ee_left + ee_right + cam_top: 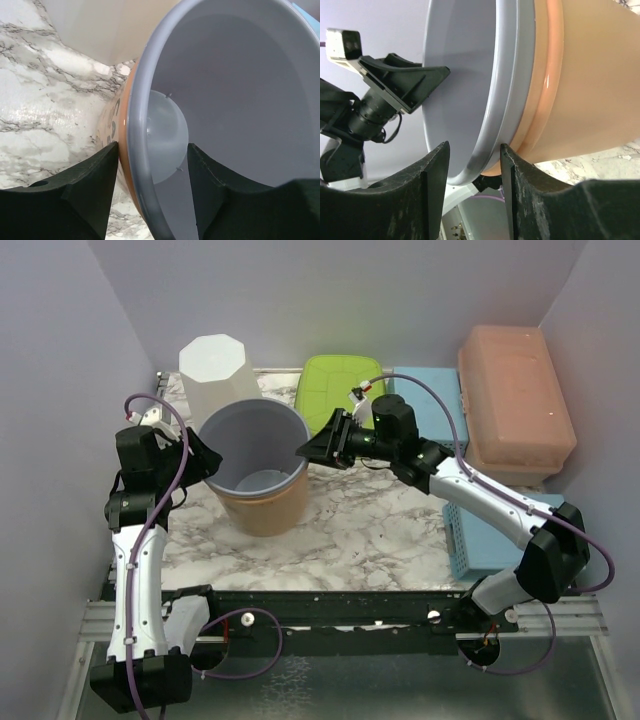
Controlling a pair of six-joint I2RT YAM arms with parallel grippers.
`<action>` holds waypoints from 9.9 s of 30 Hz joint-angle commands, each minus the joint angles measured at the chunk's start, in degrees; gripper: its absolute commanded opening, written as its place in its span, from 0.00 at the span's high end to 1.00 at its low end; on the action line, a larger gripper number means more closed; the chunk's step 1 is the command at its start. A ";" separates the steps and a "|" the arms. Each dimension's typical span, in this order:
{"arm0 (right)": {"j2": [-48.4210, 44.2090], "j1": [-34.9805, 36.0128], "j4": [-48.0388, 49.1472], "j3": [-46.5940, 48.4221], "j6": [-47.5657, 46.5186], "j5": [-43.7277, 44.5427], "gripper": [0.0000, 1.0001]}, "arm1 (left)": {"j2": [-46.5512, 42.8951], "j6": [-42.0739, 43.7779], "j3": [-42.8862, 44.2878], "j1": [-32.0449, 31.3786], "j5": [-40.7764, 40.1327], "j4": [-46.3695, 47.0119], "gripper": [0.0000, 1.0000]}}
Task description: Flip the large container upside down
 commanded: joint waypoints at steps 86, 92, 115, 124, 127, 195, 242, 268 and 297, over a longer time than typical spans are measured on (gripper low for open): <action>-4.14 -4.91 16.53 -14.45 14.85 -3.94 0.99 | 0.58 -9.30 1.80 -0.67 4.37 5.37 0.50; -3.02 -4.90 16.06 -13.55 13.88 -5.33 1.00 | 0.08 -8.78 3.39 -0.80 1.61 4.49 0.59; -3.91 -4.91 15.53 -7.00 7.63 -9.46 0.99 | 0.19 -8.41 9.70 -1.92 -2.26 2.11 0.96; -5.48 -4.91 15.66 -7.23 9.95 -8.23 0.96 | 2.14 -9.75 13.27 -2.95 -2.63 -0.33 0.94; -5.73 -4.89 15.90 -7.59 11.60 -7.27 0.96 | 3.02 -9.90 15.10 -3.25 -7.39 -3.94 0.94; -8.45 -4.91 24.51 -3.41 14.63 -8.57 0.94 | 0.63 -10.56 28.09 -7.57 -9.32 -2.60 1.00; -23.96 -4.73 21.36 0.05 -11.51 -9.51 0.93 | 0.80 -19.63 29.85 -10.07 12.20 18.08 1.00; -37.03 -4.79 7.66 -9.19 -9.39 17.08 0.68 | 4.03 -29.91 18.17 -17.01 13.80 28.39 1.00; -51.07 -4.81 -3.08 -18.11 1.03 35.97 0.38 | 3.41 -31.49 7.90 -32.20 -13.42 34.18 1.00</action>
